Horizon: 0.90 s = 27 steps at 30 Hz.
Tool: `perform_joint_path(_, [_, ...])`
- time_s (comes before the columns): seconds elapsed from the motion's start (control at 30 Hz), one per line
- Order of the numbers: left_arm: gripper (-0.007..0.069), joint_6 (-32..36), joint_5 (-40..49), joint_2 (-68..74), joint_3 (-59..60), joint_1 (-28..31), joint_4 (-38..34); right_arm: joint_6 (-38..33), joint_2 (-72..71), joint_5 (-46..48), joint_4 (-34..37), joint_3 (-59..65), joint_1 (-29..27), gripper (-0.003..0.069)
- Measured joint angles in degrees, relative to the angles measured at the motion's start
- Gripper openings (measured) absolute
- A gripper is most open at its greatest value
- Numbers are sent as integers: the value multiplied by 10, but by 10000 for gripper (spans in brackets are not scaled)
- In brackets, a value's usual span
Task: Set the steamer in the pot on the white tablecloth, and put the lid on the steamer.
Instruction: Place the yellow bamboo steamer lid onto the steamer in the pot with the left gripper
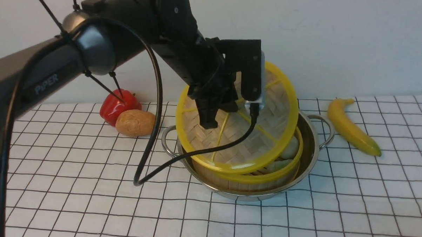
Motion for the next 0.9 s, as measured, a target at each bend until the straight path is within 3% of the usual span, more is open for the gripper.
perform_joint_path(0.37, [124, 93, -19, 29, -2, -6, -27, 3, 0, 0, 0, 0, 0, 240])
perform_joint_path(0.9, [124, 129, -64, 57, -2, -9, -33, 3, 0, 0, 0, 0, 0, 240])
